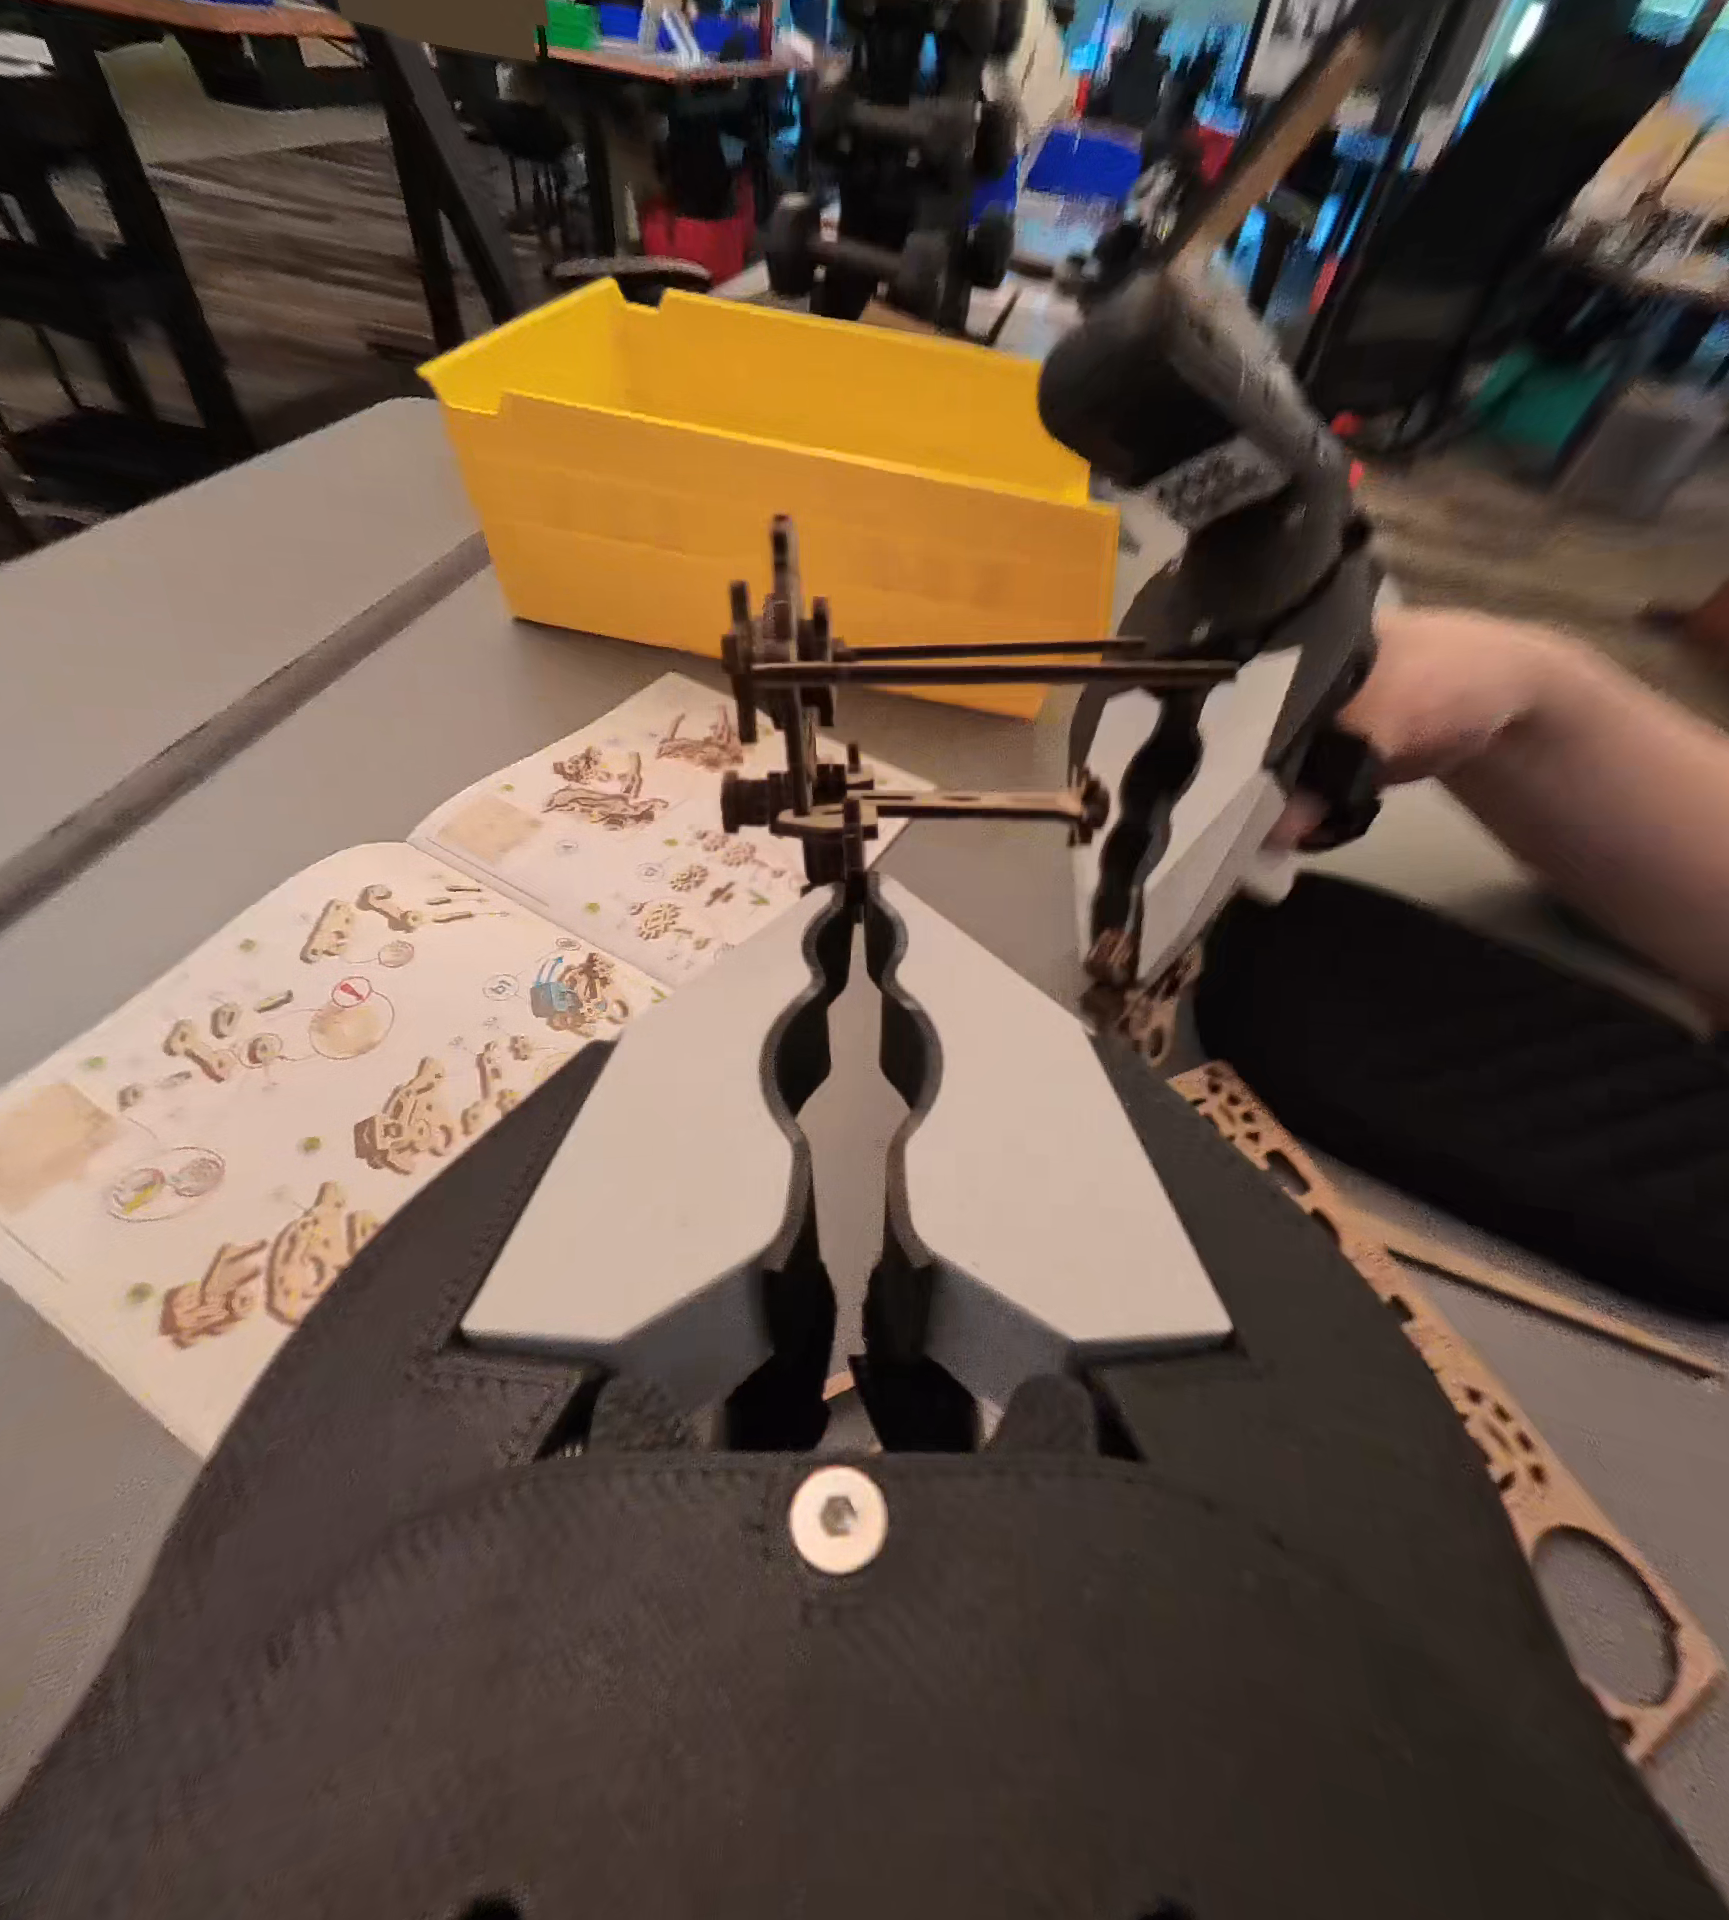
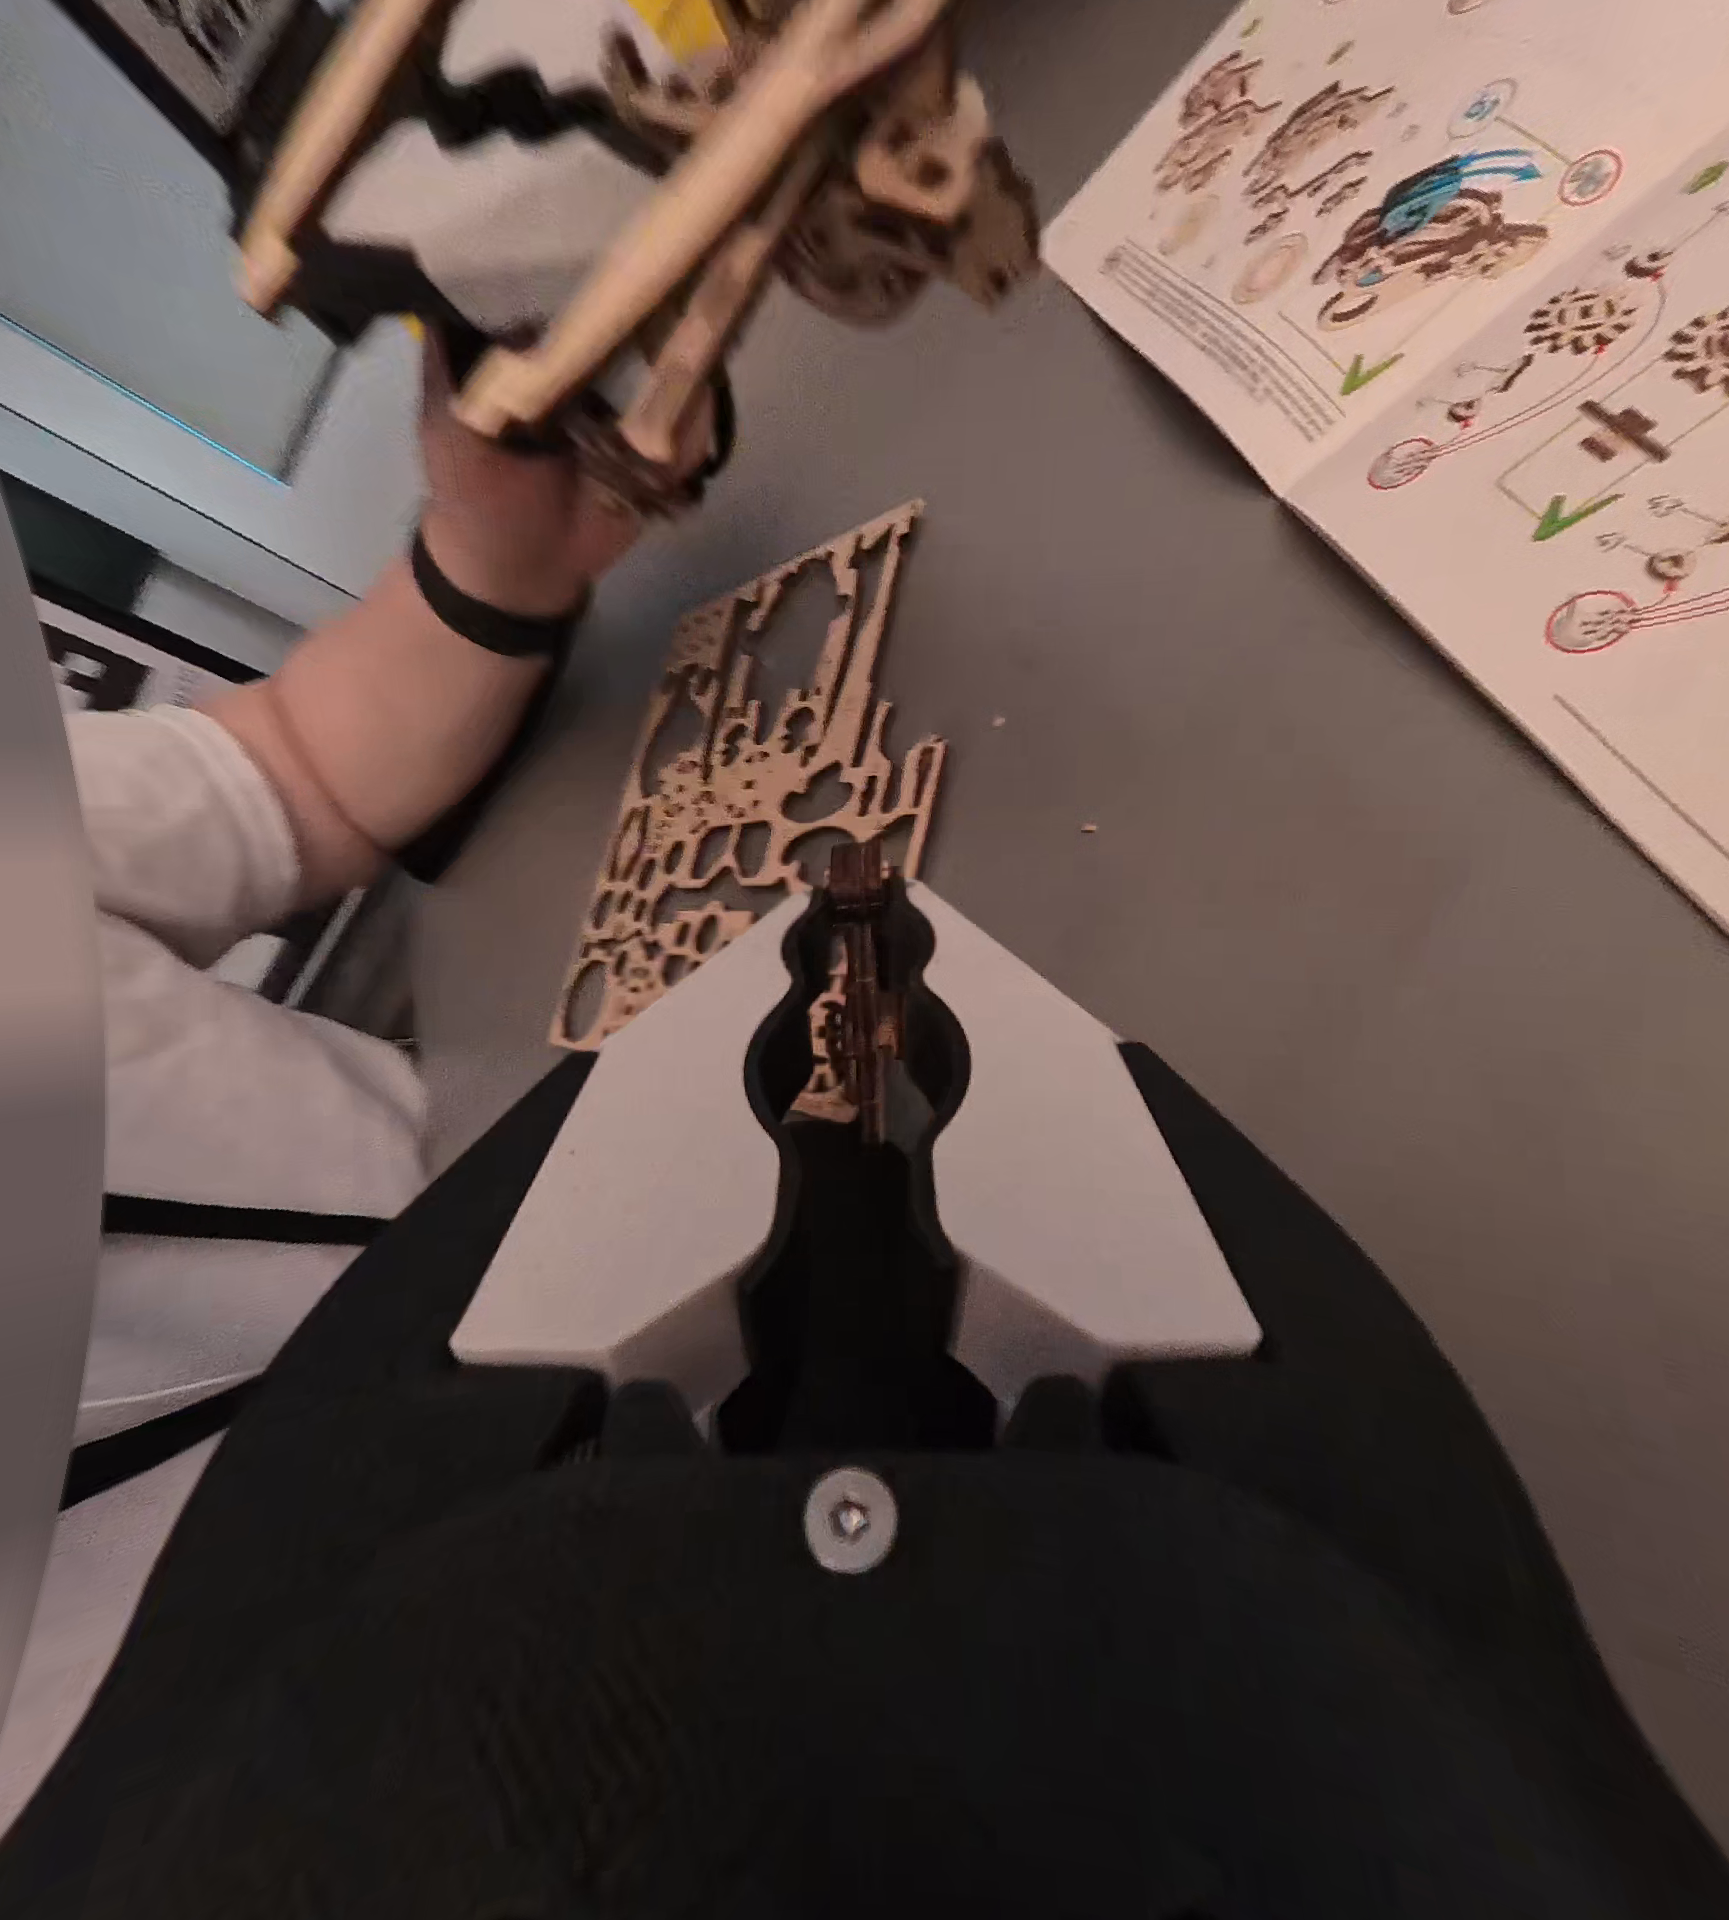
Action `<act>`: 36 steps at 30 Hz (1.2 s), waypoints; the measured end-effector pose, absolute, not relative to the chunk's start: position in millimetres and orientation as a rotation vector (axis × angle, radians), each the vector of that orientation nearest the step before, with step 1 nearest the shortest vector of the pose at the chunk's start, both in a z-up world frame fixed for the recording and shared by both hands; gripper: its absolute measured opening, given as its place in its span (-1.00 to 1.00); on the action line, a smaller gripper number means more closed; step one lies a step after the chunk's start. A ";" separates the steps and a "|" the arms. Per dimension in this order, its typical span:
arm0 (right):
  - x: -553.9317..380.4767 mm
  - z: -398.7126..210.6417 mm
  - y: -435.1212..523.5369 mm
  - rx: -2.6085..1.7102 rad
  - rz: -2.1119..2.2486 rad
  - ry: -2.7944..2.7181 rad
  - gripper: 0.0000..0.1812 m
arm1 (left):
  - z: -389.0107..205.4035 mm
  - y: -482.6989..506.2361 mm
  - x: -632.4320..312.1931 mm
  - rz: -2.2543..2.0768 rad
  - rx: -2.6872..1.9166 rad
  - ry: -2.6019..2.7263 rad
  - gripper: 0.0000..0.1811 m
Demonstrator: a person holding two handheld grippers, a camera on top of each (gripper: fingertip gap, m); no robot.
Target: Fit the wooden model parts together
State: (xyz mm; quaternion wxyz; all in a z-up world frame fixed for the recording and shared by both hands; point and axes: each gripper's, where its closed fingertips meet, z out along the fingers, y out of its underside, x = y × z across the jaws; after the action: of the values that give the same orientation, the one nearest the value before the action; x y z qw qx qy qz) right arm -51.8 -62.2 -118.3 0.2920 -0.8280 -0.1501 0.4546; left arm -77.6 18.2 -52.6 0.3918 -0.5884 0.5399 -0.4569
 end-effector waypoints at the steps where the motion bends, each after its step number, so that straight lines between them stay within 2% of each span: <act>1: -51.5 -121.8 -60.0 -2.216 1.175 -0.408 -0.89 | -49.1 21.8 -80.2 -1.214 -1.503 1.334 -1.00; 2: -50.3 -123.0 -58.0 -2.215 1.158 -0.406 -0.88 | -46.0 24.9 -82.7 -1.251 -1.502 1.306 -1.00; 5: -39.8 -117.1 -48.5 -2.174 1.067 -0.392 -0.67 | -41.3 21.9 -86.0 -1.328 -1.475 1.313 -1.00; 11: -14.6 -61.0 -35.3 -1.872 0.823 -0.405 -0.64 | -30.4 4.1 -84.3 -1.481 -1.405 1.326 -1.00; 19: -35.3 -21.5 -46.9 -1.585 1.182 -0.365 -0.47 | -9.5 -21.6 -82.7 -1.690 -1.324 1.313 -1.00; 24: -51.3 -20.0 -46.5 -1.517 1.280 -0.355 -0.51 | -9.0 -34.0 -78.3 -1.731 -1.318 1.337 -1.00; 26: -53.6 -19.4 -47.1 -1.498 1.279 -0.367 -0.62 | -9.8 -36.6 -77.3 -1.734 -1.315 1.345 -1.00; 28: -52.3 -17.0 -47.8 -1.470 1.278 -0.368 -0.82 | -10.3 -39.7 -77.1 -1.740 -1.310 1.361 -1.00; 33: -53.8 -17.8 -50.6 -1.462 1.276 -0.419 -0.82 | -9.2 -44.7 -78.0 -1.774 -1.295 1.386 -0.97; 36: -57.4 -19.1 -53.7 -1.464 1.243 -0.480 -0.82 | -9.7 -51.7 -78.6 -1.802 -1.276 1.421 -0.82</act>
State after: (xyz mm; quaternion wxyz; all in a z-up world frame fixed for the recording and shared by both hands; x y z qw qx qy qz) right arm -57.4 -53.7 -19.1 0.5489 -0.6182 -0.2026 0.5248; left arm -78.6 -51.7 -9.7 0.2550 -0.4697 0.5234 -0.6636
